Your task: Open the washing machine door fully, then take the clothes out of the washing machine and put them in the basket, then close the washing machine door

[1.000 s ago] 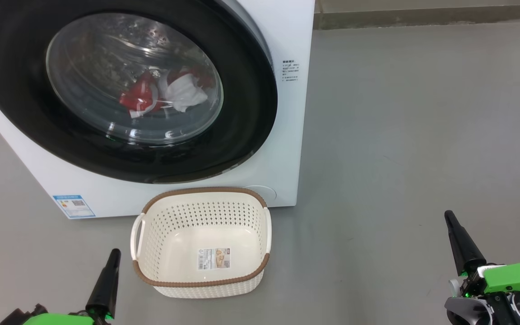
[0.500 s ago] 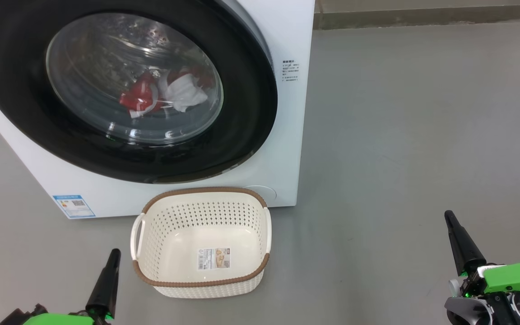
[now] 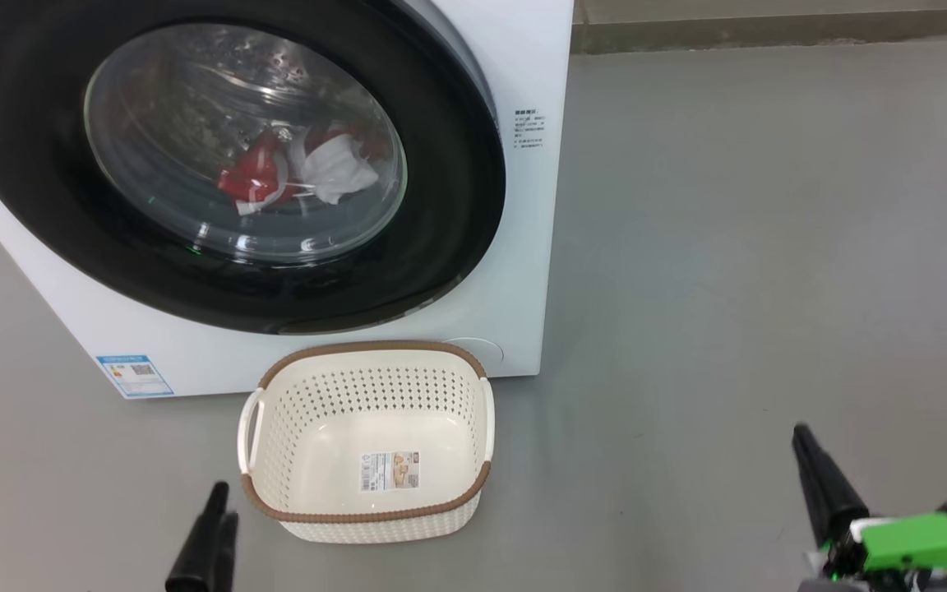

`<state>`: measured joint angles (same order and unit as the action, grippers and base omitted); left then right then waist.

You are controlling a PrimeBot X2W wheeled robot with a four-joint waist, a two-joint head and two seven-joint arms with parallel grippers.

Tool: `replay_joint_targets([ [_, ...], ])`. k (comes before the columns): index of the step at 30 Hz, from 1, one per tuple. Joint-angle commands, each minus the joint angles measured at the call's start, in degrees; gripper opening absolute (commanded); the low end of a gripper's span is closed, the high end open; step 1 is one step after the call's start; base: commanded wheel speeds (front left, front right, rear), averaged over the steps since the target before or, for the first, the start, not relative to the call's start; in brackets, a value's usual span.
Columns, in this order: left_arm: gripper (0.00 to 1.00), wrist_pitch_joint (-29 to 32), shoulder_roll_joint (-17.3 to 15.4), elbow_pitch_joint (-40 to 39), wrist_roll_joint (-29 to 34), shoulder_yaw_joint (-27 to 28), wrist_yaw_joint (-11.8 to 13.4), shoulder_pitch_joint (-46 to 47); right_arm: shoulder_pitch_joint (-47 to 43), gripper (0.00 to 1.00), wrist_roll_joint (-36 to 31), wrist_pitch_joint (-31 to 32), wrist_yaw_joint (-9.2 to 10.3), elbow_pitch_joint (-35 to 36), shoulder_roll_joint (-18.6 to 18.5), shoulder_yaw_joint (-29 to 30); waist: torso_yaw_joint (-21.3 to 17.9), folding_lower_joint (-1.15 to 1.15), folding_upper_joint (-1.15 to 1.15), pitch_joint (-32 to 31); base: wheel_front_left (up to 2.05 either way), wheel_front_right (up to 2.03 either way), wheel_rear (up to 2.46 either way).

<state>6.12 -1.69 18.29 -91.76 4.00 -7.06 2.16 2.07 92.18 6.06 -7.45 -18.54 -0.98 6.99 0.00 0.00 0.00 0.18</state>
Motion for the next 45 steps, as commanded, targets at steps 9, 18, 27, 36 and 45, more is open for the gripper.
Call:
replay_joint_targets([
  [9, 1.0, -1.5, -0.3, -1.6, 1.8, -0.2, 0.0, -0.3, -0.3, 1.0, -1.1, -1.5, 0.0, 1.1, -0.3, -0.9, 0.2, 0.08, 0.0, -0.1, 0.0, 0.0, 0.0],
  [18, 1.0, -3.0, -0.5, -2.7, 6.8, -0.2, -0.1, -0.8, -0.8, 1.0, -4.3, -3.0, 0.0, 1.6, -1.0, -2.0, 0.6, 0.0, 0.0, 0.0, 0.0, 0.0, 0.0],
  [27, 1.0, -4.5, -0.5, -4.2, 15.0, 0.2, -0.1, -1.4, -1.3, 1.0, -9.7, -4.5, -0.01, 2.2, -1.4, -2.8, 0.8, 0.0, 0.0, -0.1, 0.0, 0.0, 0.0],
  [36, 1.0, -5.9, -0.5, -5.4, 22.7, -0.2, -0.1, -1.9, -1.8, 1.0, -17.2, -5.9, -0.01, 3.2, -2.4, -4.4, 1.1, 0.0, 0.0, -0.1, 0.0, 0.0, 0.0],
  [45, 1.0, -7.6, -0.5, -7.3, 32.7, -0.7, 0.5, -2.5, -2.3, 1.0, -27.7, -7.6, -0.01, 3.6, -2.8, -4.9, 1.3, 0.0, 0.0, 0.0, 0.0, 0.0, 0.0],
])
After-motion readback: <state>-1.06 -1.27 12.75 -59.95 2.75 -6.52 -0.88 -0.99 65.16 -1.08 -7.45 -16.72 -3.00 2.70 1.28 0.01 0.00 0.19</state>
